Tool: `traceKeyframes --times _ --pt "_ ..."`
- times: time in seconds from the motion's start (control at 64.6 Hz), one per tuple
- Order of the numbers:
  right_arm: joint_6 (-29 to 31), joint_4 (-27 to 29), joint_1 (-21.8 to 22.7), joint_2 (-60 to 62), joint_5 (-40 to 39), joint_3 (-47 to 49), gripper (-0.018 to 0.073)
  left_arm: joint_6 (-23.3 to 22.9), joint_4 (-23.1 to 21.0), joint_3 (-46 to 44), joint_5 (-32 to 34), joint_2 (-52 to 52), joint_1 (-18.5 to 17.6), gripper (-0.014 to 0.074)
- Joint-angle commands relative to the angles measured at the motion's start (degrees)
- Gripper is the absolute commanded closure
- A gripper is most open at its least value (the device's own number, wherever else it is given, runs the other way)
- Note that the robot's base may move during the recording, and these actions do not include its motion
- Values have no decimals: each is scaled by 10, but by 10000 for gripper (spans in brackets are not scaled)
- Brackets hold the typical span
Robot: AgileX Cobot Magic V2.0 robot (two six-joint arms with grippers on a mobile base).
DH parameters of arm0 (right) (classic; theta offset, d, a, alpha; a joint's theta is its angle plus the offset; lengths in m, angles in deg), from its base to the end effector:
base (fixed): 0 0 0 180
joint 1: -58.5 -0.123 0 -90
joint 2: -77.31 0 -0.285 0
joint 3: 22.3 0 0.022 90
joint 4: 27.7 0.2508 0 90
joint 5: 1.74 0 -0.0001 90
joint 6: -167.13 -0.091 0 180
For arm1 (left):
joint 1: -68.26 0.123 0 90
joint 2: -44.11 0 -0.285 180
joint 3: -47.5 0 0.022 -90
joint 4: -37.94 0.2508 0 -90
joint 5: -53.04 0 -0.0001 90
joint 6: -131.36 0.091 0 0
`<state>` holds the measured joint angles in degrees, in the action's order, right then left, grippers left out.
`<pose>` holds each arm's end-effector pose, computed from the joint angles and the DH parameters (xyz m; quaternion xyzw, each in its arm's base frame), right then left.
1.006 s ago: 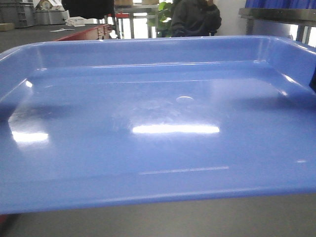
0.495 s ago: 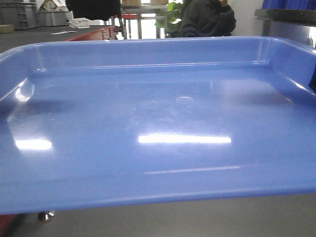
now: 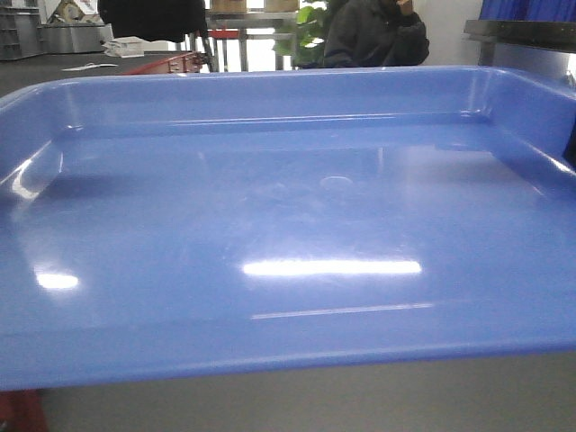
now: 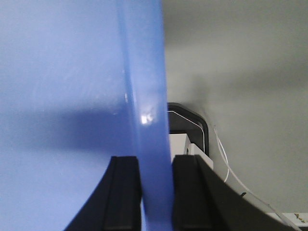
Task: Grab blue tray and place on right shelf
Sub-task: 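Hold the tray raised with both grippers while the base turns away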
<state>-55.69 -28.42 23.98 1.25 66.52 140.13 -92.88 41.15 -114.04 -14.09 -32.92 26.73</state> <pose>0.1746 0.1188 0.3192 0.0701 0.9850 0.0936 0.1267 0.1640 -0.1390 0.3119 -0.0165 0.9880 -0.0829 0.1291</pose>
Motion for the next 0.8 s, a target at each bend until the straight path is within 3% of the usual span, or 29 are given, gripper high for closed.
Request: traceKeyframes --times 0.0,0.789 --pt "-10 -17 1 15 -1 14 379 -17 14 -14 -2 11 -3 596" --pt "-10 -17 1 15 -1 14 379 -17 14 -14 -2 11 -3 596"
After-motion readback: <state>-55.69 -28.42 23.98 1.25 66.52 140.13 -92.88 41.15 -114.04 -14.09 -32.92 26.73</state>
